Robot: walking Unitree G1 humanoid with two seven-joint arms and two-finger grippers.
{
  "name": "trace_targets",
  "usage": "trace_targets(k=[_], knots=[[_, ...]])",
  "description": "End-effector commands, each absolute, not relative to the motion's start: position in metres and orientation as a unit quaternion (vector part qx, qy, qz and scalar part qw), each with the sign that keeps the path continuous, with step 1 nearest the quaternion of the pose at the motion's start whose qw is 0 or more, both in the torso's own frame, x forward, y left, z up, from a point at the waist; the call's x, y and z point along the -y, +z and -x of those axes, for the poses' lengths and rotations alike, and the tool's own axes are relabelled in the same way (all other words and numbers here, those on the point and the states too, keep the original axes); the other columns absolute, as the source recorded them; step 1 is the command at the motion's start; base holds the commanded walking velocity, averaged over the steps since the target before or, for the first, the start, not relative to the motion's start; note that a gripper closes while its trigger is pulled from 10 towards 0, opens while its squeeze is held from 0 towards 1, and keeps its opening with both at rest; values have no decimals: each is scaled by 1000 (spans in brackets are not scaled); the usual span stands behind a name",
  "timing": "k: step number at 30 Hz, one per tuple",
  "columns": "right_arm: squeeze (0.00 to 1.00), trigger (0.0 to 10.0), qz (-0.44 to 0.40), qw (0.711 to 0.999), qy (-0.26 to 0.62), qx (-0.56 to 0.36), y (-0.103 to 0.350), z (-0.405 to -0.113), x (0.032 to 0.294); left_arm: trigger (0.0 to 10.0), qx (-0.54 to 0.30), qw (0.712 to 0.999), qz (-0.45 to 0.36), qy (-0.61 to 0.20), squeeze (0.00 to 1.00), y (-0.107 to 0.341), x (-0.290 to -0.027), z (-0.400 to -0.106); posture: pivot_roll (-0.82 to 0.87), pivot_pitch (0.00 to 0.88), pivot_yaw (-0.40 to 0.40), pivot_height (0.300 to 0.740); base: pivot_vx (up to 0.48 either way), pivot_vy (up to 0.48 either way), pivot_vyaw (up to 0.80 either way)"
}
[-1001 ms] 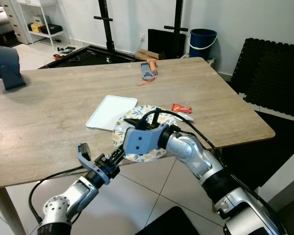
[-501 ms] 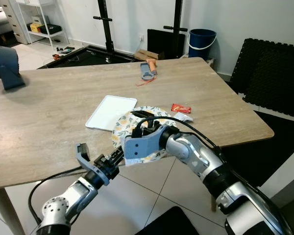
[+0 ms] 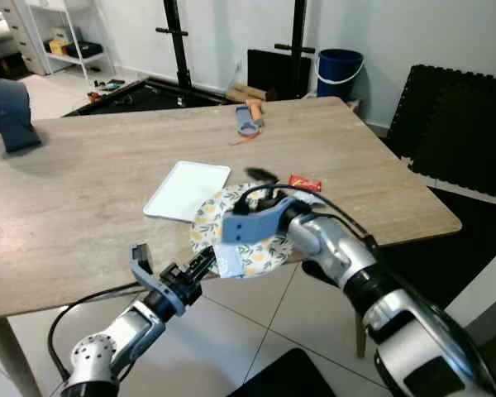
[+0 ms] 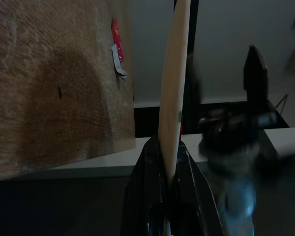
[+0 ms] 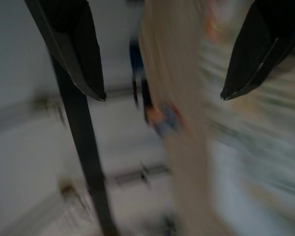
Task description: Restocking fridge
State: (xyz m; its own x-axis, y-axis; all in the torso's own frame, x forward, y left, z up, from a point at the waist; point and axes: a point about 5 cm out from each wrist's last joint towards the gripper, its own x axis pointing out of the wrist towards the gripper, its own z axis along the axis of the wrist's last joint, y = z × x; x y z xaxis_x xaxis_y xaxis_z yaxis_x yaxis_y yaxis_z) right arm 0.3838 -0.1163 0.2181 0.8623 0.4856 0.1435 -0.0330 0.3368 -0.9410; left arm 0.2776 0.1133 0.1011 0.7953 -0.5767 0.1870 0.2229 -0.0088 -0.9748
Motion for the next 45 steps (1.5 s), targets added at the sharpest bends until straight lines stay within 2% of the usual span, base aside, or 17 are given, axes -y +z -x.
trace_targets(k=[1, 4, 5, 7, 10, 11, 13, 14, 15, 16, 24, 28, 29, 30, 31, 39, 45], knots=[[910, 10000, 512, 823, 145, 199, 225, -387, 125, 10000, -134, 663, 679, -284, 0, 96, -99, -271, -15, 70, 8, 740, 0, 0, 0], [894, 10000, 348, 901, 210, 153, 228, -388, 124, 10000, -133, 665, 680, -279, 0, 96, -100, -271, -15, 70, 8, 740, 0, 0, 0], [804, 10000, 296, 911, 247, 144, 230, -386, 121, 10000, -132, 666, 680, -276, 0, 96, -100, -272, -15, 72, 10, 740, 0, 0, 0], [804, 10000, 263, 914, 277, 137, 231, -384, 118, 10000, -131, 667, 680, -274, 0, 96, -101, -272, -15, 72, 10, 740, 0, 0, 0], [416, 10000, 205, 899, 374, 101, 236, -375, 114, 10000, -121, 673, 685, -251, 0, 95, -106, -277, -15, 73, 9, 740, 0, 0, 0], [204, 10000, 207, 890, 394, 97, 237, -371, 114, 10000, -118, 674, 687, -246, 0, 96, -107, -278, -15, 73, 9, 740, 0, 0, 0], [204, 10000, 207, 890, 394, 97, 237, -371, 114, 10000, -118, 674, 687, -246, 0, 96, -107, -278, -15, 73, 9, 740, 0, 0, 0], [0, 10000, 207, 882, 414, 89, 236, -367, 114, 10000, -114, 674, 689, -242, 0, 96, -108, -279, -15, 73, 9, 740, 0, 0, 0], [0, 1176, 207, 874, 432, 85, 235, -363, 113, 10000, -109, 675, 690, -238, 0, 97, -110, -281, -16, 74, 8, 740, 0, 0, 0], [0, 0, 202, 869, 444, 81, 234, -360, 112, 10000, -104, 676, 691, -233, 0, 98, -111, -282, -16, 74, 8, 740, 0, 0, 0], [0, 0, 191, 855, 479, 56, 226, -352, 111, 10000, -92, 678, 695, -219, 0, 100, -116, -286, -16, 74, 8, 740, 0, 0, 0], [0, 157, 178, 816, 551, -6, 203, -329, 110, 10000, -74, 680, 701, -199, 0, 102, -123, -292, -19, 73, 10, 740, 0, 0, 0], [0, 4745, 165, 800, 576, -35, 192, -319, 107, 10000, -68, 680, 704, -193, 0, 103, -125, -294, -22, 75, 12, 740, 0, 0, 0], [0, 4745, 165, 800, 576, -35, 192, -319, 107, 10000, -68, 680, 704, -193, 0, 103, -125, -294, -22, 75, 12, 740, 0, 0, 0], [0, 10000, 158, 789, 591, -55, 181, -310, 102, 10000, -64, 680, 705, -188, 0, 104, -126, -296, -22, 75, 12, 740, 0, 0, 0], [0, 10000, 134, 765, 623, -93, 154, -286, 82, 10000, -57, 680, 710, -173, 0, 106, -124, -302, -21, 70, 19, 740, 0, 0, 0], [0, 10000, 101, 777, 617, -75, 155, -284, 69, 10000, -67, 681, 708, -178, 0, 105, -120, -302, -21, 66, 22, 740, 0, 0, 0]])
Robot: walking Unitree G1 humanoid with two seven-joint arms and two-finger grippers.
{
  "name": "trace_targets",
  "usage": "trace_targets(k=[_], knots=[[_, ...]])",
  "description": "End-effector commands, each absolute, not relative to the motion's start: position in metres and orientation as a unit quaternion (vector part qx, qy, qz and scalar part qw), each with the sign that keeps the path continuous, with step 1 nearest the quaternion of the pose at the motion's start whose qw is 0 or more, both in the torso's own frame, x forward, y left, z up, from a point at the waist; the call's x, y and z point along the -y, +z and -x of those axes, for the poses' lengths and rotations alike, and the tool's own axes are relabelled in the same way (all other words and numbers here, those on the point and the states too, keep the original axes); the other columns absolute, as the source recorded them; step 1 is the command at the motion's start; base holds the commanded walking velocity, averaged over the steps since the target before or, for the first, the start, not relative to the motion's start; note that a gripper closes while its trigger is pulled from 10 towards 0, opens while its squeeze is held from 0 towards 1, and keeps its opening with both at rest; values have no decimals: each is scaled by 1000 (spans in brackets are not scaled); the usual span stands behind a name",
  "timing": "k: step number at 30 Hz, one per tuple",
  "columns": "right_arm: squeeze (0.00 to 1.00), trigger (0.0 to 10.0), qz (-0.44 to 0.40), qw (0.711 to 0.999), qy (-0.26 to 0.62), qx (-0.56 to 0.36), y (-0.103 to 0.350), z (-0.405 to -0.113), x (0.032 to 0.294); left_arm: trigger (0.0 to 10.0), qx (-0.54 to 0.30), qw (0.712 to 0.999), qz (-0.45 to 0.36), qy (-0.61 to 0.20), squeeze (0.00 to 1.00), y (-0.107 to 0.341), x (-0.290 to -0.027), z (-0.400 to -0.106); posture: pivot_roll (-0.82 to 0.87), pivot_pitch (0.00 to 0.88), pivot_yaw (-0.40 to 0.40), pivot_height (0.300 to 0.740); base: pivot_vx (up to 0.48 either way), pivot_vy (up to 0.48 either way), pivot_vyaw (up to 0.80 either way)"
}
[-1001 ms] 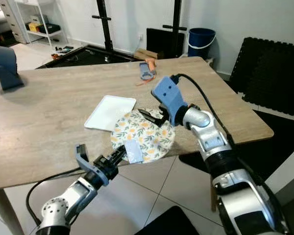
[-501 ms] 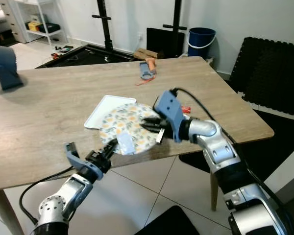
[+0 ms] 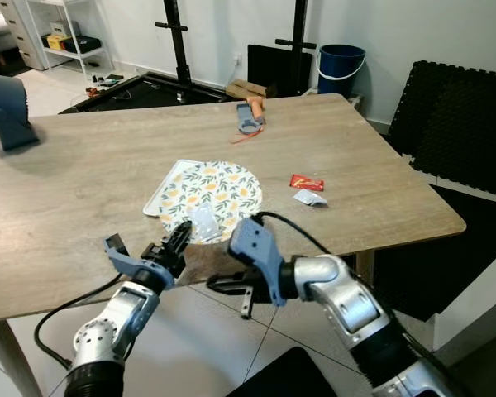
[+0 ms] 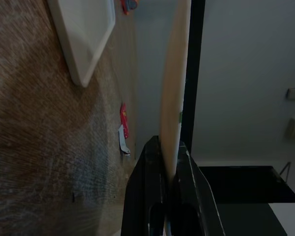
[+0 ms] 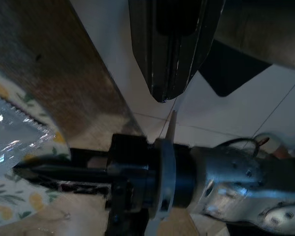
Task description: Restocking fridge
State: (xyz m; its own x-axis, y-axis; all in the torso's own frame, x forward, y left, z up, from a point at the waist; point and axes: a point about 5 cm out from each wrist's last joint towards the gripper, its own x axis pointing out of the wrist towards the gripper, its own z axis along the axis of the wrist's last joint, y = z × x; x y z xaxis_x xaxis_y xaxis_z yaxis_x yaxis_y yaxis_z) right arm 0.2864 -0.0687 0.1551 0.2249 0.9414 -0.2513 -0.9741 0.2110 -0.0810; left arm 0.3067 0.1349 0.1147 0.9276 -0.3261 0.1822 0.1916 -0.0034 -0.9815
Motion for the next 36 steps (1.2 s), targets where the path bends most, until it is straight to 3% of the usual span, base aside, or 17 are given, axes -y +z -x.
trace_targets(k=[1, 5, 12, 14, 23, 36], knots=[[0, 10000, 87, 779, 618, -66, 158, -283, 65, 10000, -72, 681, 706, -182, 0, 104, -118, -301, -21, 64, 25, 740, 0, 0, 0], [0, 10000, 62, 784, 616, -54, 165, -282, 61, 10000, -85, 685, 699, -190, 0, 103, -113, -298, -21, 64, 25, 740, 0, 0, 0], [0, 10000, 58, 823, 564, -32, 174, -297, 60, 10000, -115, 693, 683, -200, 0, 96, -106, -290, -18, 60, 28, 740, 0, 0, 0], [0, 10000, 89, 837, 539, -29, 176, -303, 62, 10000, -121, 695, 680, -201, 0, 94, -105, -287, -18, 60, 28, 740, 0, 0, 0], [0, 10000, 189, 849, 490, -64, 163, -313, 67, 10000, -130, 696, 674, -212, 0, 96, -100, -282, -11, 69, 31, 740, 0, 0, 0], [0, 10000, 168, 872, 456, -63, 168, -323, 69, 10000, -136, 694, 672, -220, 0, 96, -98, -278, -9, 70, 32, 740, 0, 0, 0]])
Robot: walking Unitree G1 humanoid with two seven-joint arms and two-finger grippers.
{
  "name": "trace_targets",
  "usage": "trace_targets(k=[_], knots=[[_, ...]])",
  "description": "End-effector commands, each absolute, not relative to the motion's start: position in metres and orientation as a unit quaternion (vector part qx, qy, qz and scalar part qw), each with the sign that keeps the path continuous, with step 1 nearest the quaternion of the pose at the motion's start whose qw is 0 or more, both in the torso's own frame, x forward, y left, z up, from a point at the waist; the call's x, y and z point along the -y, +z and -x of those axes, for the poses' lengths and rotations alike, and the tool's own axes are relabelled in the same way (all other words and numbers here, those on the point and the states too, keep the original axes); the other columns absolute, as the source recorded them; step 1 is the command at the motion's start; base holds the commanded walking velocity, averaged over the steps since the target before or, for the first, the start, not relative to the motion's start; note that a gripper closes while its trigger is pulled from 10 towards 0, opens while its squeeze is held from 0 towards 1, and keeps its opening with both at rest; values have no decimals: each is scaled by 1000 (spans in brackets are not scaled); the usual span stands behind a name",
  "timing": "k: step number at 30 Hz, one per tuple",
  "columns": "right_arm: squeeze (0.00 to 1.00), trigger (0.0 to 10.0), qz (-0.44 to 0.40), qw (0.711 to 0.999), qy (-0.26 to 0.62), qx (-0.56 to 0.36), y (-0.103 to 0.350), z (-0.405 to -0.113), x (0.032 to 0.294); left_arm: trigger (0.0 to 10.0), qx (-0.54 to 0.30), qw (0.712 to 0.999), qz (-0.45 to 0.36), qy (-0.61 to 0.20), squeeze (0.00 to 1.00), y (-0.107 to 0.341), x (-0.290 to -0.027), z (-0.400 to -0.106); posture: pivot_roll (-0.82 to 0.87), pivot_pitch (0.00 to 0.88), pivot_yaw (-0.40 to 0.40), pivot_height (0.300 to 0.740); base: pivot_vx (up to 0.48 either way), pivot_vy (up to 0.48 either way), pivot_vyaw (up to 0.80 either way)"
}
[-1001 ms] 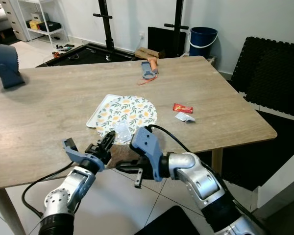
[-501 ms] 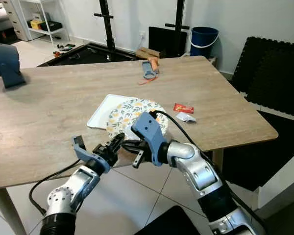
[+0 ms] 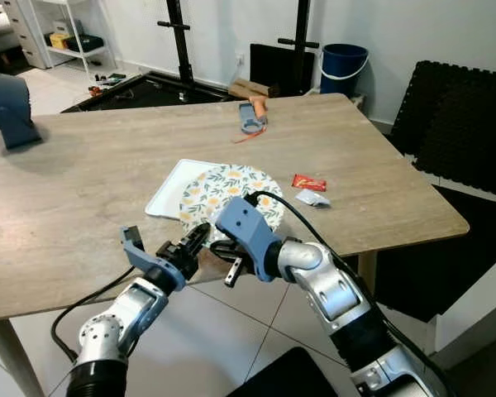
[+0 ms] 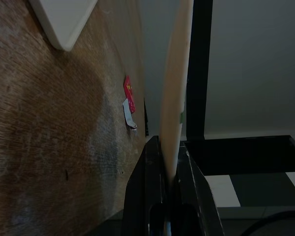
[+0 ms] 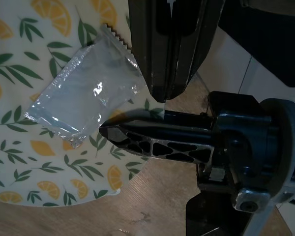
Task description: Restocking fridge
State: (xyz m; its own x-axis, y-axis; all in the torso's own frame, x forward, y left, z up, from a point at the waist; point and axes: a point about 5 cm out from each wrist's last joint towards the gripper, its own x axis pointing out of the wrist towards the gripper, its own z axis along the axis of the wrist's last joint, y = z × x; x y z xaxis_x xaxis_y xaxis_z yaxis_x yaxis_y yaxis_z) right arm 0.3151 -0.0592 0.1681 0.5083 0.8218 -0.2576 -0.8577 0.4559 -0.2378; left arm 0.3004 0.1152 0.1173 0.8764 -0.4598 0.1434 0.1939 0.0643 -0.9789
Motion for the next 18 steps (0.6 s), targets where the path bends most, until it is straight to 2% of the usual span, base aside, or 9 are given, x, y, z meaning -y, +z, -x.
trace_targets(k=[1, 7, 13, 18], knots=[[0, 10000, 156, 873, 459, -62, 169, -323, 68, 10000, -136, 694, 671, -221, 0, 96, -98, -278, -9, 70, 32, 740, 0, 0, 0], [0, 10000, 108, 867, 482, -61, 175, -318, 62, 10000, -139, 693, 671, -223, 0, 96, -96, -277, -10, 70, 32, 740, 0, 0, 0], [0, 10000, 115, 868, 480, -64, 174, -318, 62, 10000, -140, 692, 671, -225, 0, 95, -96, -276, -10, 70, 32, 740, 0, 0, 0], [0, 10000, 236, 859, 449, -77, 162, -325, 72, 10000, -138, 690, 674, -226, 0, 96, -96, -276, -10, 70, 32, 740, 0, 0, 0]])
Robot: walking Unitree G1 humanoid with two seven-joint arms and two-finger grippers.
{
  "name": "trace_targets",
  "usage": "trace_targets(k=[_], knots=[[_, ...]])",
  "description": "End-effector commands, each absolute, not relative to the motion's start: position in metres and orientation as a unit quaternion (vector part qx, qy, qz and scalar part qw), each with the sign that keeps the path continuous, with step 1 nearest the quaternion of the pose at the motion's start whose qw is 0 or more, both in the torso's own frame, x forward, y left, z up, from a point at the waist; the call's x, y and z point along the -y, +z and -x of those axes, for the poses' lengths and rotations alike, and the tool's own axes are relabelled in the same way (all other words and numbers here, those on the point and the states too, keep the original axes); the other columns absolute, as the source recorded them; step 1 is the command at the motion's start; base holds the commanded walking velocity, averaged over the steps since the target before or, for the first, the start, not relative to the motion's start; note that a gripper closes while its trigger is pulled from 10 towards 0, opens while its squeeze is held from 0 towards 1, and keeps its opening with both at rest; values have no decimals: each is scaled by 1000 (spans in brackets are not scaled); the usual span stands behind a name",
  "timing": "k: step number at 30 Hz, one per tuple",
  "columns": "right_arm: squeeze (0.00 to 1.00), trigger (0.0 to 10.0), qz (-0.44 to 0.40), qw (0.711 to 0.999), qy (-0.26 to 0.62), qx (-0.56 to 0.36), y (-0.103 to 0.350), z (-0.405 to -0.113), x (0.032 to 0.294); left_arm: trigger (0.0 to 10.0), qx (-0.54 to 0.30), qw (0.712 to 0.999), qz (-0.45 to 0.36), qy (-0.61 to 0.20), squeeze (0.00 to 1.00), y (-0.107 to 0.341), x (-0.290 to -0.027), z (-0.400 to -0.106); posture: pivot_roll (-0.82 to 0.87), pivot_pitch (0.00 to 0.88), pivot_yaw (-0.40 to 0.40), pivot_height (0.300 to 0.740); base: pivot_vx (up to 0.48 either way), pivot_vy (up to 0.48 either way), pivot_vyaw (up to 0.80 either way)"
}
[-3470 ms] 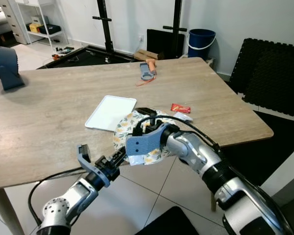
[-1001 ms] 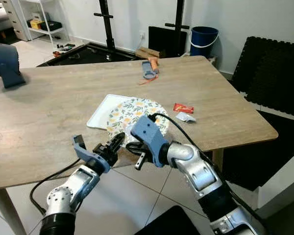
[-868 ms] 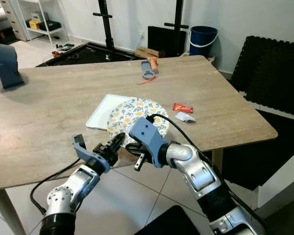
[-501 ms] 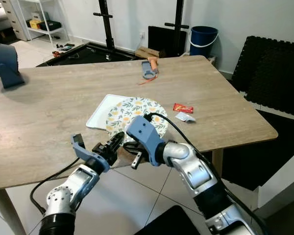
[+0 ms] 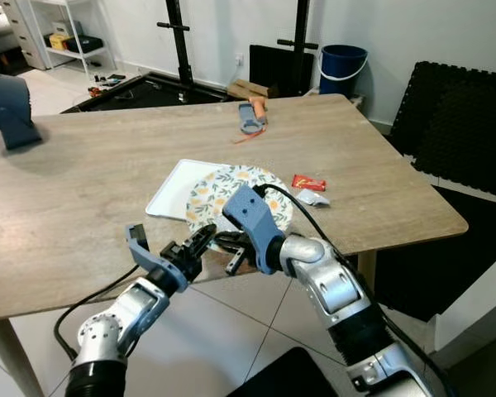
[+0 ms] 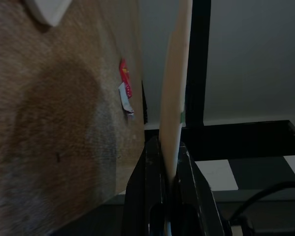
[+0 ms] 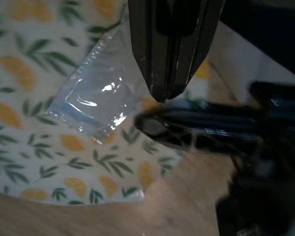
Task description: Restocking fridge
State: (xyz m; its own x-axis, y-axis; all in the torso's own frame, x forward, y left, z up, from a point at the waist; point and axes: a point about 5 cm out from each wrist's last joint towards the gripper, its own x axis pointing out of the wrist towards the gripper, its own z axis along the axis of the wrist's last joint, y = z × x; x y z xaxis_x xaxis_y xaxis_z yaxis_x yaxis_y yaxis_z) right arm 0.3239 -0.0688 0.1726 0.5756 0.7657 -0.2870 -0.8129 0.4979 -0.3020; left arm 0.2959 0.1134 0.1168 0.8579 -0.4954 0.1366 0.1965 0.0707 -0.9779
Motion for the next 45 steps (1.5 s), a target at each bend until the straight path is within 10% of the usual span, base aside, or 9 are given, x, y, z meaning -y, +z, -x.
trace_targets(k=[1, 17, 26, 45], knots=[[0, 10000, 236, 859, 449, -77, 162, -325, 72, 10000, -138, 690, 674, -226, 0, 96, -96, -276, -10, 70, 32, 740, 0, 0, 0], [0, 10000, 240, 872, 424, -55, 170, -332, 74, 10000, -135, 686, 678, -225, 0, 97, -96, -274, -7, 76, 27, 740, 0, 0, 0], [0, 10000, 69, 918, 390, 31, 205, -342, 72, 10000, -116, 701, 677, -194, 0, 96, -109, -282, -6, 69, 23, 740, 0, 0, 0], [0, 10000, 6, 973, 226, 44, 210, -368, 136, 10000, -50, 740, 661, -116, 0, 102, -153, -303, -5, 56, 16, 740, 0, 0, 469]])
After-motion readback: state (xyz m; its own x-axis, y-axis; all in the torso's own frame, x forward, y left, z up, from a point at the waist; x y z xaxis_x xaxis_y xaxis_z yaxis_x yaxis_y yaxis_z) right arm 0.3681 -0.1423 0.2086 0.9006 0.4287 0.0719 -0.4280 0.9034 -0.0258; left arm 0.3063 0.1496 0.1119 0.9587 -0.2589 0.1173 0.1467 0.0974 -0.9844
